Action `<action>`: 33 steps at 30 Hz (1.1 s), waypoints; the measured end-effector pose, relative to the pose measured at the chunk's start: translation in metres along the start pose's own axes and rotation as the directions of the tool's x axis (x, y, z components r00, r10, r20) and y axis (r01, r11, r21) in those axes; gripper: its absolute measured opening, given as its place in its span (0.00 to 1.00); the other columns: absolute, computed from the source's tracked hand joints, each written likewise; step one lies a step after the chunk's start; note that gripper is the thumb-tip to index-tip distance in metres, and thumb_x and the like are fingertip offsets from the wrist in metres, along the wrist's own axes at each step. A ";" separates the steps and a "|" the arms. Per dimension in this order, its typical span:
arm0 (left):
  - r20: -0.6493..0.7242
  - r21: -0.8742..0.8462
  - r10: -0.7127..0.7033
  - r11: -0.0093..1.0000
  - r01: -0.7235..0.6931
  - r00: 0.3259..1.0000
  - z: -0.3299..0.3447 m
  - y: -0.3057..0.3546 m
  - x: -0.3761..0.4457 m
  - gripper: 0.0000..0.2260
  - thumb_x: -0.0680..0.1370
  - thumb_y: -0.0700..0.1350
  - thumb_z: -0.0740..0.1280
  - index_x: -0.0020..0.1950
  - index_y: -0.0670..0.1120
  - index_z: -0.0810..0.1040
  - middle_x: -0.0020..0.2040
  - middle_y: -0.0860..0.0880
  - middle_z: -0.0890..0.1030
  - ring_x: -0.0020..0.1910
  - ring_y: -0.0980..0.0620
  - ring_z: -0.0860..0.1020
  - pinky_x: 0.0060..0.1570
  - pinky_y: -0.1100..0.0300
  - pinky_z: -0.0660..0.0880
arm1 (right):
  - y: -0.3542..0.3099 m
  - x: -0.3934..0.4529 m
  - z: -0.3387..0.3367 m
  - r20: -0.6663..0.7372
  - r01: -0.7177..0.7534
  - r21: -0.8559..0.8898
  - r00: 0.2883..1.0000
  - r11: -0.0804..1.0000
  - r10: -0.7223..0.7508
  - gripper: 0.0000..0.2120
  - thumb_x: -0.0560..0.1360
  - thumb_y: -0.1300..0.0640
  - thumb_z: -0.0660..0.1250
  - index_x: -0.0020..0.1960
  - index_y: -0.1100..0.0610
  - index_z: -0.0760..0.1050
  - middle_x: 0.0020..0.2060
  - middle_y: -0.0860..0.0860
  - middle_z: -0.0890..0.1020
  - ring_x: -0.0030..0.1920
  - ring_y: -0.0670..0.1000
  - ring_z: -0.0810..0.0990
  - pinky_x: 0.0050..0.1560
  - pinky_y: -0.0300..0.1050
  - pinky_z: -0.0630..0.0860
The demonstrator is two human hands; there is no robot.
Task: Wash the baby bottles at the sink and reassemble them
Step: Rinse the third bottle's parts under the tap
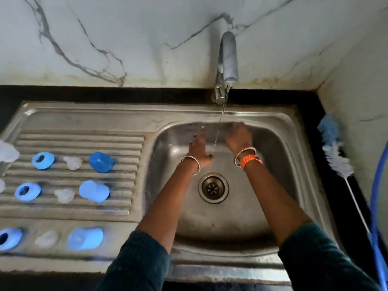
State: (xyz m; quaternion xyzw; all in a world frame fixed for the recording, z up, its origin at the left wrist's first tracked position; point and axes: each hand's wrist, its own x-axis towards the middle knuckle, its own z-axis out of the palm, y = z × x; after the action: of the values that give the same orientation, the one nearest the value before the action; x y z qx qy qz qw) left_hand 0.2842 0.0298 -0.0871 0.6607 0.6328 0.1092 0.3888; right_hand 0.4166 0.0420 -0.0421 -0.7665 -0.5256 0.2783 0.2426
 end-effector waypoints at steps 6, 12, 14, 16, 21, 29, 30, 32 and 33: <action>0.073 -0.325 -0.112 0.937 0.129 0.991 0.009 0.001 0.016 0.35 0.75 0.41 0.70 0.76 0.40 0.55 0.74 0.40 0.64 0.69 0.44 0.68 0.66 0.54 0.67 | -0.067 0.051 -0.017 -0.209 0.343 0.022 0.920 0.939 -0.332 0.16 0.75 0.48 0.67 0.51 0.62 0.77 0.47 0.58 0.81 0.50 0.58 0.78 0.51 0.47 0.72; 0.024 -0.730 -0.188 0.668 0.146 0.982 0.009 0.010 0.017 0.08 0.74 0.25 0.63 0.47 0.35 0.77 0.33 0.46 0.79 0.27 0.58 0.77 0.28 0.69 0.74 | -0.075 0.063 -0.018 -0.329 0.274 0.065 0.914 0.960 -0.239 0.14 0.72 0.52 0.70 0.44 0.65 0.79 0.44 0.62 0.82 0.48 0.64 0.80 0.49 0.53 0.75; 0.012 -0.801 -0.188 0.587 0.122 0.982 0.004 0.016 0.015 0.11 0.74 0.23 0.61 0.44 0.37 0.76 0.34 0.44 0.76 0.28 0.54 0.76 0.26 0.69 0.72 | -0.075 0.062 -0.022 -0.342 0.249 0.082 0.916 0.965 -0.208 0.17 0.70 0.50 0.72 0.42 0.66 0.79 0.41 0.62 0.83 0.47 0.64 0.80 0.46 0.50 0.72; -0.006 -0.815 -0.187 0.570 0.103 0.982 0.000 0.025 0.010 0.09 0.75 0.24 0.61 0.47 0.36 0.77 0.35 0.44 0.76 0.26 0.56 0.76 0.28 0.69 0.72 | -0.075 0.060 -0.028 -0.268 0.223 0.120 0.945 0.968 -0.184 0.17 0.71 0.49 0.72 0.44 0.64 0.80 0.42 0.59 0.83 0.47 0.60 0.81 0.44 0.44 0.70; -0.075 -0.837 -0.137 0.547 0.012 0.988 -0.020 0.048 -0.008 0.08 0.76 0.26 0.61 0.51 0.35 0.76 0.30 0.46 0.77 0.26 0.56 0.76 0.29 0.66 0.70 | -0.079 0.034 -0.048 -0.160 0.199 0.186 0.972 0.962 -0.170 0.14 0.75 0.58 0.66 0.58 0.63 0.74 0.53 0.58 0.81 0.51 0.55 0.78 0.44 0.36 0.68; -0.504 -0.013 0.129 0.987 -0.157 0.854 -0.009 0.028 -0.088 0.18 0.73 0.34 0.66 0.62 0.40 0.75 0.62 0.42 0.76 0.60 0.46 0.74 0.57 0.58 0.72 | -0.022 -0.092 -0.029 -0.161 0.321 0.017 0.936 0.947 -0.314 0.18 0.72 0.65 0.63 0.61 0.62 0.73 0.60 0.58 0.76 0.58 0.57 0.75 0.56 0.47 0.72; -0.189 0.114 0.081 0.992 -0.060 0.979 0.002 0.020 -0.096 0.20 0.74 0.38 0.68 0.66 0.42 0.73 0.66 0.42 0.73 0.65 0.46 0.72 0.61 0.58 0.69 | -0.007 -0.103 -0.017 0.201 0.188 -0.147 0.967 0.971 -0.157 0.18 0.73 0.64 0.64 0.63 0.63 0.72 0.62 0.60 0.76 0.61 0.59 0.75 0.59 0.49 0.72; -0.063 0.133 0.051 0.990 -0.042 0.997 0.021 0.004 -0.119 0.23 0.75 0.40 0.67 0.69 0.46 0.71 0.72 0.44 0.68 0.69 0.46 0.67 0.65 0.56 0.68 | 0.012 -0.127 -0.002 0.398 -0.025 -0.194 0.912 0.981 0.102 0.19 0.74 0.62 0.66 0.64 0.66 0.71 0.63 0.64 0.75 0.62 0.62 0.74 0.59 0.50 0.71; -0.271 0.101 0.123 0.990 -0.099 0.955 0.024 0.001 -0.130 0.24 0.74 0.37 0.65 0.71 0.48 0.70 0.74 0.45 0.64 0.70 0.47 0.66 0.63 0.54 0.70 | 0.016 -0.136 0.001 0.296 -0.024 -0.125 0.953 0.992 0.060 0.21 0.73 0.62 0.65 0.65 0.65 0.69 0.65 0.65 0.72 0.64 0.63 0.72 0.60 0.50 0.70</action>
State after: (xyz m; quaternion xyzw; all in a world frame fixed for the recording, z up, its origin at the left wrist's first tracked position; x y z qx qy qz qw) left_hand 0.2769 -0.0987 -0.0576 0.6897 0.6467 0.1946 0.2612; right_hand 0.3866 -0.0908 -0.0301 -0.7396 -0.5556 0.3643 0.1079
